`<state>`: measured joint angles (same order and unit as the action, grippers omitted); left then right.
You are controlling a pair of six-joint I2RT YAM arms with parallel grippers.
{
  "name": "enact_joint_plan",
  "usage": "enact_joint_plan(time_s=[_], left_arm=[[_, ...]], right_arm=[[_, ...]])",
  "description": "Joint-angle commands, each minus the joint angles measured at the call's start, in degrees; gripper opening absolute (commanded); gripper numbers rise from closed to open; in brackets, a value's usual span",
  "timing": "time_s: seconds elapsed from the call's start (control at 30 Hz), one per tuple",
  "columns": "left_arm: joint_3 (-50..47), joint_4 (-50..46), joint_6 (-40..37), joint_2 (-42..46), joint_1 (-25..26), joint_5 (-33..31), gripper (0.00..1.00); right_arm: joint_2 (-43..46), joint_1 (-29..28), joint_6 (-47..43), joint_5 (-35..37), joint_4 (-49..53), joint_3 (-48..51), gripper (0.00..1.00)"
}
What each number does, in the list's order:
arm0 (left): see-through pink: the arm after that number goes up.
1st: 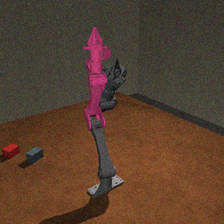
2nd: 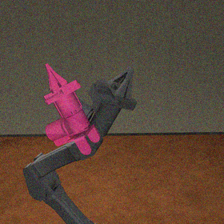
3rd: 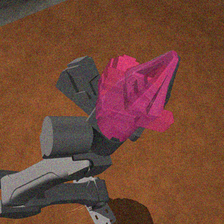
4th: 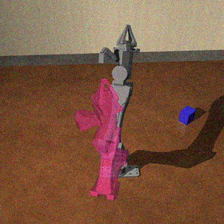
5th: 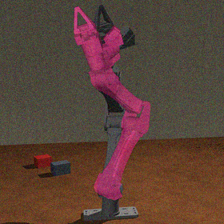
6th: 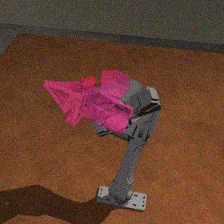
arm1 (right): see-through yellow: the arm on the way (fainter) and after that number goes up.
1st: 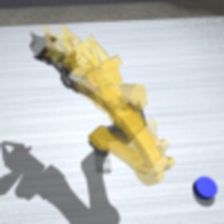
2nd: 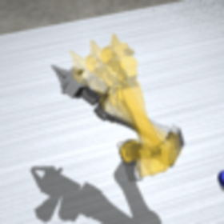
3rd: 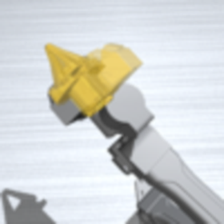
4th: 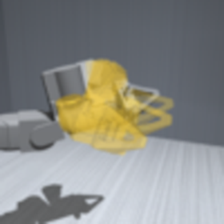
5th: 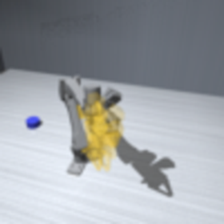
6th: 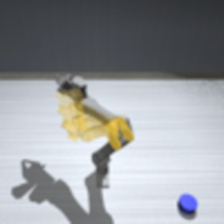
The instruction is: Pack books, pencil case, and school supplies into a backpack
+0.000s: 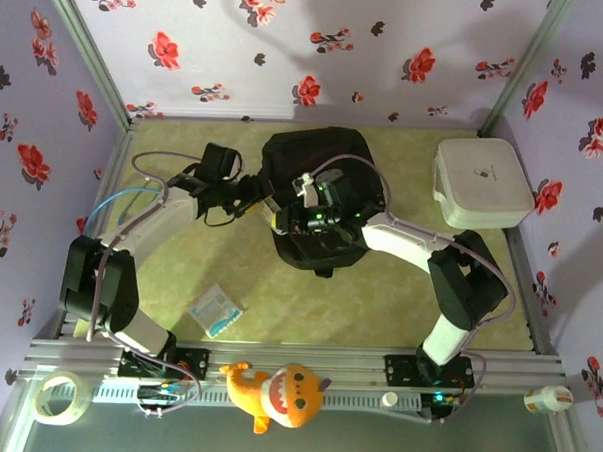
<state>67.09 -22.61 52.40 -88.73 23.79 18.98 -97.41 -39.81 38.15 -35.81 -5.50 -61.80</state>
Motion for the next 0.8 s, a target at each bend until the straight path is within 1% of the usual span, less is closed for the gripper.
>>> enact_joint_plan(time_s=[0.0, 0.07, 0.13, 0.23, 0.37, 0.47, 0.6, 0.77], left_arm=[[2.0, 2.0, 0.3, 0.6, -1.0, 1.5, 0.67], [1.5, 3.1, 0.3, 1.3, -1.8, 1.5, 0.77], [0.4, 4.9, 0.6, 2.3, -2.9, 1.3, 0.83], [-1.9, 7.5, 0.5, 3.4, -4.8, 0.2, 0.87], [-6.3, 12.5, 0.5, 2.1, -5.9, -0.2, 0.87], [-6.6, 14.9, -0.7, -1.9, -5.9, 2.2, 0.84], [-3.6, 16.4, -4.1, -8.6, -5.9, 5.1, 0.72], [3.6, 15.3, -9.5, -17.1, -6.0, 5.3, 0.55]], right_arm=[[1.5, 1.0, -0.2, 2.1, -0.5, -0.5, 0.17], [2.5, 1.8, -0.3, 2.8, -0.7, 0.4, 0.16], [3.7, 3.1, -0.2, 3.5, -0.6, 1.5, 0.15], [6.1, 5.8, -0.3, 4.3, -0.3, 3.4, 0.15], [10.1, 9.8, -1.7, 7.4, 2.2, 5.7, 0.14], [12.8, 12.5, -3.3, 10.1, 5.1, 6.2, 0.14], [14.8, 14.5, -4.6, 12.1, 7.6, 6.1, 0.13], [14.8, 14.9, -4.2, 11.9, 8.4, 5.9, 0.13]])
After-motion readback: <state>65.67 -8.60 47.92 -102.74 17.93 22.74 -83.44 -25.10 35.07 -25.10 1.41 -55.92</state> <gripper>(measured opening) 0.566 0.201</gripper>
